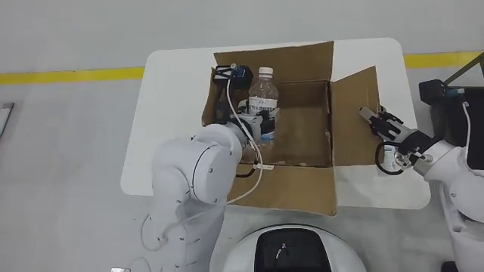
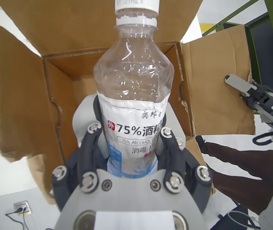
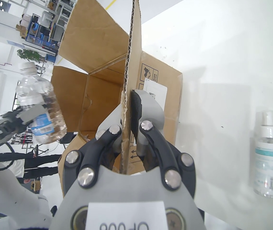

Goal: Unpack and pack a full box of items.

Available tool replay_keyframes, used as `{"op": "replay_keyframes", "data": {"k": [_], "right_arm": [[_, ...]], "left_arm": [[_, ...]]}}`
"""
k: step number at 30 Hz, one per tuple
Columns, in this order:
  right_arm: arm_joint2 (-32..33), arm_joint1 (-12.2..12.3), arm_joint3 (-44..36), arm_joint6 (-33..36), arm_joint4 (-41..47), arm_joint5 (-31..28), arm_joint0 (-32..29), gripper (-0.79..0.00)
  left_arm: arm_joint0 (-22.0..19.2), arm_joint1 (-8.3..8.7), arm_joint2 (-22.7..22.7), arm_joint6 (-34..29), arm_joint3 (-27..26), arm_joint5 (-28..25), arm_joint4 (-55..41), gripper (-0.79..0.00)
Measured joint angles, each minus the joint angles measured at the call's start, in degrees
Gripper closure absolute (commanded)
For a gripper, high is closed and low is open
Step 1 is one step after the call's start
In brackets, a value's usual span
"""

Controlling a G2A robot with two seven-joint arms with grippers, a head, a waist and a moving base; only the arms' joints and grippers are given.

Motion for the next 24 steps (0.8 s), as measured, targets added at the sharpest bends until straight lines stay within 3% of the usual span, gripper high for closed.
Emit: {"op": "replay_keyframes", "data": {"k": [5, 24], "right_arm": [[0.6, 0.4, -2.4, 0.5, 1.0, 0.0, 0.3, 0.000], [-2.1, 1.7, -9.0, 2.6, 0.3, 0.2, 0.3, 0.000]], "left_arm": [[0.0, -0.12, 0.6, -2.0, 5.5, 3.5, 4.1, 0.000], [-0.9, -2.28, -4.3, 1.5, 21.4, 6.8, 6.4, 0.000]]}}
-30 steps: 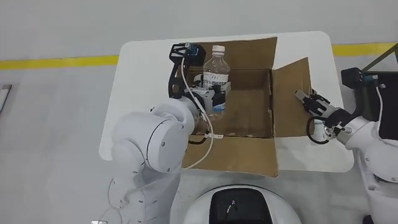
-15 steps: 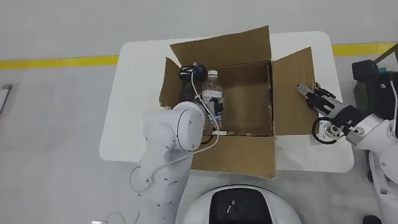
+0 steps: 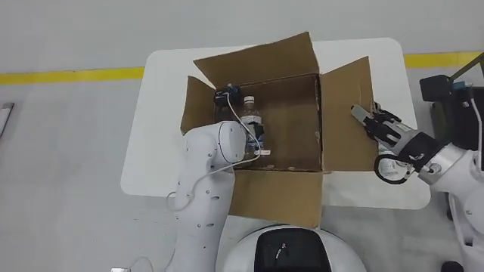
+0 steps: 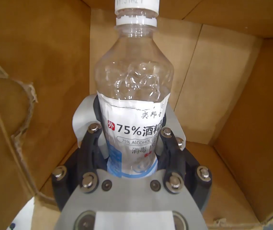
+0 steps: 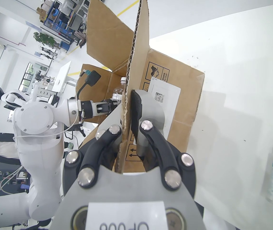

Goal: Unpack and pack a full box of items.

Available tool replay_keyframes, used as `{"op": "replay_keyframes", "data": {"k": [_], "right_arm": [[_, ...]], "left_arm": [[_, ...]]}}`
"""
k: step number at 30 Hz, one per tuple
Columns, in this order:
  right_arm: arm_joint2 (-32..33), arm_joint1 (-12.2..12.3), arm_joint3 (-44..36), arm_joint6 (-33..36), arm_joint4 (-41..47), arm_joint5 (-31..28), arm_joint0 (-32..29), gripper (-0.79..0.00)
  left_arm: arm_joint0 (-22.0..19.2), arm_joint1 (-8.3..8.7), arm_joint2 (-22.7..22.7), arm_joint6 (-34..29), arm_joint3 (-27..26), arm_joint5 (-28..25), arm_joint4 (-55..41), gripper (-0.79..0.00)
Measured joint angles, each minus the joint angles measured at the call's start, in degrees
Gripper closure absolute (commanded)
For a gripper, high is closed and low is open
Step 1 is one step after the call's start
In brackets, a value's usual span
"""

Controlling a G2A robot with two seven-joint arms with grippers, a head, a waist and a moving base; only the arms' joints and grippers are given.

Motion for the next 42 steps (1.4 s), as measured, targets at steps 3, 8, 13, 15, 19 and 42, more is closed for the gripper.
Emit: {"op": "replay_keyframes", "data": {"k": [3, 8, 13, 15, 19, 42], "right_arm": [[-0.7, 0.2, -0.4, -0.1, -0.2, 0.2, 0.0, 0.000], [-1.0, 0.5, -0.4, -0.2, -0.2, 0.3, 0.2, 0.000], [-1.0, 0.8, -0.1, -0.2, 0.0, 0.7, 0.4, 0.000], [-1.1, 0.9, 0.1, -0.2, 0.0, 0.8, 0.5, 0.000], [-1.4, 1.1, 0.2, -0.5, 0.1, 1.1, 0.6, 0.000], [0.0, 2.4, 8.4, -2.3, 0.5, -0.1, 1.0, 0.000]], "left_arm": [[-0.1, -0.24, -0.4, -0.1, 1.6, -0.1, 0.9, 0.000], [-0.2, -0.61, -0.6, -0.4, 3.3, -0.4, 2.0, 0.000], [-0.5, -0.80, -0.9, -0.4, 5.9, -0.4, 3.7, 0.000], [-0.6, -0.85, -1.0, -0.2, 7.1, -0.2, 4.2, 0.000], [-0.8, -0.88, -1.4, 0.0, 8.6, 0.0, 5.0, -0.332], [0.3, -1.05, -0.2, -0.7, -0.6, -2.9, 3.0, -0.785]]}}
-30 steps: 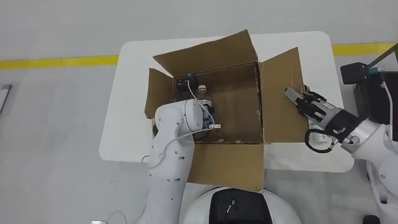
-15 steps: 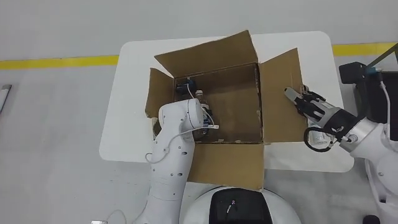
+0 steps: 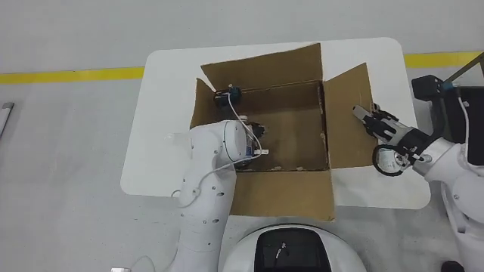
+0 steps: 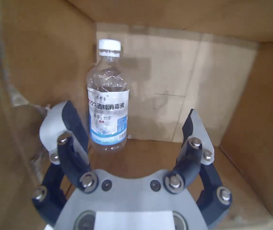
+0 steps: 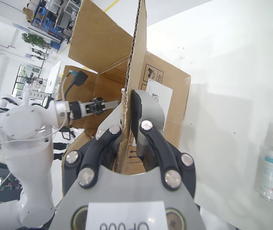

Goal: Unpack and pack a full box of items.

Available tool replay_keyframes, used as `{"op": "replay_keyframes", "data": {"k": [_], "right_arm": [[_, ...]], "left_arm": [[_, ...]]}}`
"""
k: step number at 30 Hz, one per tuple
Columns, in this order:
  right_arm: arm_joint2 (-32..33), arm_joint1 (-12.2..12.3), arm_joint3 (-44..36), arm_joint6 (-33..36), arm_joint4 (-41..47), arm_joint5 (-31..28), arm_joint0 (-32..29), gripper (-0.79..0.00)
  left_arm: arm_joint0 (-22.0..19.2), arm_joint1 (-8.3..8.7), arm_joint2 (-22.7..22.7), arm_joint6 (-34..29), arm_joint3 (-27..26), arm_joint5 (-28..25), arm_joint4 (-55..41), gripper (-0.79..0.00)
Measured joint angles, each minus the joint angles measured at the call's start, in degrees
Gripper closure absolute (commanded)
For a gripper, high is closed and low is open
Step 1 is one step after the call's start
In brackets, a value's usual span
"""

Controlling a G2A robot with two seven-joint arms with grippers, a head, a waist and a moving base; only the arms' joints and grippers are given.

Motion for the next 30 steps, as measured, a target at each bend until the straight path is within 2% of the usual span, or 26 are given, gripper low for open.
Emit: {"op": "replay_keyframes", "data": {"k": [3, 4, 6, 7, 8, 16, 21, 25, 28, 29, 30], "right_arm": [[0.7, 0.2, 2.8, -0.9, -0.9, -1.8, 0.3, 0.000], [0.8, 0.3, 3.6, -1.3, -1.2, -2.4, 0.6, -0.034], [1.0, 0.5, 5.1, -1.8, -1.5, -3.6, 1.1, -0.299], [1.1, 0.5, 5.6, -2.0, -1.6, -4.0, 1.4, -0.493], [1.3, 0.6, 6.2, -2.2, -1.9, -4.4, 1.6, -0.785], [3.0, 1.2, 6.1, -4.1, -5.1, -4.5, 1.3, -0.785], [7.9, 1.7, 2.5, -4.5, -9.1, -2.1, -2.0, -0.785], [12.2, 2.4, -0.2, 0.0, -17.9, 1.0, -4.5, -0.785], [14.8, 3.1, -1.2, 5.7, -23.9, 0.9, -6.1, -0.785], [15.2, 3.4, -1.4, 8.6, -26.5, 0.0, -6.7, -0.776], [15.3, 3.6, -1.5, 10.6, -28.4, -0.7, -7.1, -0.727]], "left_arm": [[0.5, -0.04, 1.1, -1.0, -4.3, -1.6, -1.3, -0.785], [0.7, -0.01, 1.7, -1.1, -5.5, -2.2, -0.9, -0.785], [1.0, 0.03, 2.9, -1.3, -8.4, -3.5, -0.1, -0.785], [1.2, 0.06, 3.3, -1.3, -9.5, -4.0, 0.3, -0.785], [1.5, 0.09, 3.8, -1.5, -10.8, -4.6, 0.7, -0.785], [1.9, 0.16, 5.1, -1.4, -16.5, -6.4, 1.2, -0.785], [1.2, 0.15, 5.7, -0.1, -18.4, -6.9, 2.0, -0.785], [0.9, 0.12, 5.7, 0.2, -18.8, -7.1, 2.2, -0.785], [0.8, 0.11, 5.5, 0.4, -18.7, -7.1, 1.9, -0.785], [0.7, 0.11, 5.4, 0.4, -18.5, -7.2, 1.8, -0.785], [0.7, 0.11, 5.4, 0.4, -18.4, -7.3, 1.7, -0.785]]}}
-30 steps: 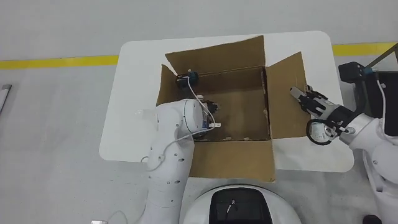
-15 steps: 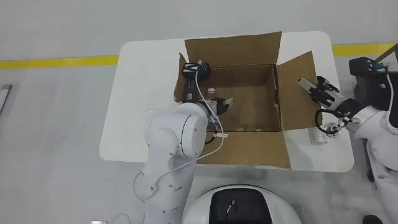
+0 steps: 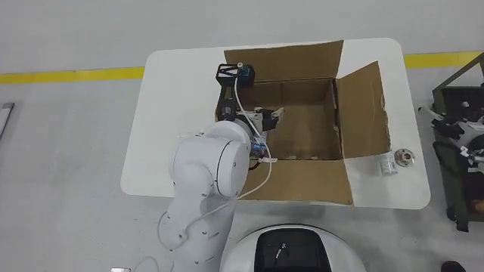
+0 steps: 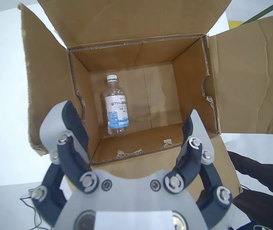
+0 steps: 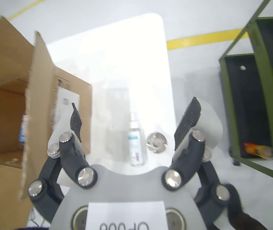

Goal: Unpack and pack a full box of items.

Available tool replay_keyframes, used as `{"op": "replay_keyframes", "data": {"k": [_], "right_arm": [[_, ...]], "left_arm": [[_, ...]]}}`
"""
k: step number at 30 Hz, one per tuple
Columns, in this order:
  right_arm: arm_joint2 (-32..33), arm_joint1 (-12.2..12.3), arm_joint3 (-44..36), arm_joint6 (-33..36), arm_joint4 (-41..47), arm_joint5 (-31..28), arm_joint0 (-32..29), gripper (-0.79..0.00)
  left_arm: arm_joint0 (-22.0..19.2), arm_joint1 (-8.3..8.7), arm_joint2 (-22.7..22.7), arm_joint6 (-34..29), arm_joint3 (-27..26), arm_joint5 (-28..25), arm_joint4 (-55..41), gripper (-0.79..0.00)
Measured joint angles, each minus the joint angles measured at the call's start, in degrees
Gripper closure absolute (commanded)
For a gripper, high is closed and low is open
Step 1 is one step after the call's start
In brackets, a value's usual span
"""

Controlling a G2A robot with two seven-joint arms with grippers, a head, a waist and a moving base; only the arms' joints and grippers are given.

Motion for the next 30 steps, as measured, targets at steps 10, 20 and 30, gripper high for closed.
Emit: {"op": "replay_keyframes", "data": {"k": [10, 20, 30], "right_arm": [[-10.0, 1.0, 3.6, 11.4, -10.8, -6.7, 0.4, -0.496], [-16.4, 0.9, 10.2, 10.2, -15.2, -4.7, 3.7, -0.409], [-20.9, 0.6, 15.6, 9.8, -17.2, -3.9, 6.8, -0.372]], "left_arm": [[-0.7, -0.02, 0.4, 0.0, 1.1, -1.1, -0.8, -0.785], [-0.9, 0.01, 0.2, -0.1, 1.7, -1.3, -0.8, -0.785], [-1.3, 0.00, -0.1, -0.1, 2.4, -1.0, -1.0, -0.785]]}}
